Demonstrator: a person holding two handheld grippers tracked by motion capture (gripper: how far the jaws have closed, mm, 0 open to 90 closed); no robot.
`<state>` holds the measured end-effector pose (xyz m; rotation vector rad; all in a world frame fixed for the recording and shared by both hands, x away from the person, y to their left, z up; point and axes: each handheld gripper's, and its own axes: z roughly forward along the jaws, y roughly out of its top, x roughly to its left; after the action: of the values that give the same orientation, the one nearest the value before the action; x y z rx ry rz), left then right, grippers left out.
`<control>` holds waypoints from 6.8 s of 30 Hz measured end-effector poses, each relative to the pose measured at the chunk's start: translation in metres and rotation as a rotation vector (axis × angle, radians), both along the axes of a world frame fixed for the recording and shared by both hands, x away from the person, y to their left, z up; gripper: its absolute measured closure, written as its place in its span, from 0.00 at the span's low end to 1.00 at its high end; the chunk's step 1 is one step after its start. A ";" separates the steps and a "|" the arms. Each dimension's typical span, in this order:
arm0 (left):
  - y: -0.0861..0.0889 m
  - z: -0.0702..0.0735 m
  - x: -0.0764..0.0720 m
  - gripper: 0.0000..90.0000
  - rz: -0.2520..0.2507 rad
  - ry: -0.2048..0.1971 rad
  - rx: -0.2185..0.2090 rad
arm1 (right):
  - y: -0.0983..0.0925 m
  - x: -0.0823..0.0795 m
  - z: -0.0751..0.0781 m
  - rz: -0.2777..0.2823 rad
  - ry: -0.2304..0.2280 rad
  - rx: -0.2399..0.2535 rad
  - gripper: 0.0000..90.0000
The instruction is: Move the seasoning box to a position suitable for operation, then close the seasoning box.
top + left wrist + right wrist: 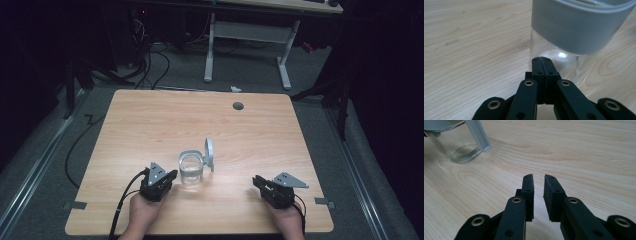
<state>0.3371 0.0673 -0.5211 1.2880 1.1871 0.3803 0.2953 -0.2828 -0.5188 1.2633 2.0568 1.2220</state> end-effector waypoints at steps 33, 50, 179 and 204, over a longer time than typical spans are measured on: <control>-0.027 0.008 -0.023 1.00 -0.088 -0.021 -0.001 | -0.002 0.000 -0.002 -0.002 0.004 0.014 0.85; -0.064 0.012 -0.028 1.00 -0.174 -0.027 0.002 | -0.002 0.000 -0.002 0.000 0.003 0.012 0.85; -0.076 -0.012 -0.009 1.00 -0.207 0.025 -0.061 | 0.101 0.098 0.088 0.110 -0.177 0.030 1.00; 0.036 -0.003 0.006 0.87 0.001 -0.020 0.038 | 0.029 0.038 0.034 -0.031 -0.111 0.011 0.94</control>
<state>0.3433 0.1031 -0.5236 1.3138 1.1687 0.4170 0.3330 -0.2539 -0.4851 1.2002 1.9479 1.2621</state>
